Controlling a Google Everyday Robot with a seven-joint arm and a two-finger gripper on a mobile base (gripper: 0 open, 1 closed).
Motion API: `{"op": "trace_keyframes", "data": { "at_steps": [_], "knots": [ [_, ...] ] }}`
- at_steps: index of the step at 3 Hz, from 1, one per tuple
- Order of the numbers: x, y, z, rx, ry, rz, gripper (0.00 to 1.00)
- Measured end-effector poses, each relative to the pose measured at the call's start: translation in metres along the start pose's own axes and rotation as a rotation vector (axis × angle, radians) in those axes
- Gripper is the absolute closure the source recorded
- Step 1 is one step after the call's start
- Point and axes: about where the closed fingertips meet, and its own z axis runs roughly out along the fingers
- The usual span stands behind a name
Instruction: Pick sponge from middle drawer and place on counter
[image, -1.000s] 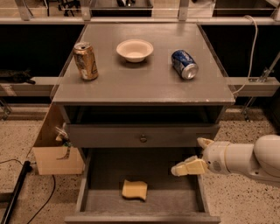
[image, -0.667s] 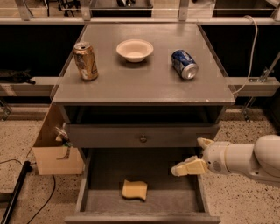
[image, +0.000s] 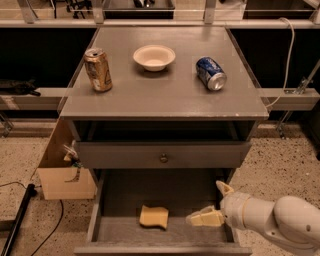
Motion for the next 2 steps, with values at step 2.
{"op": "trace_keyframes", "data": {
  "at_steps": [2],
  "knots": [
    [0.051, 0.000, 0.116, 0.043, -0.020, 0.020, 0.00]
  ]
}}
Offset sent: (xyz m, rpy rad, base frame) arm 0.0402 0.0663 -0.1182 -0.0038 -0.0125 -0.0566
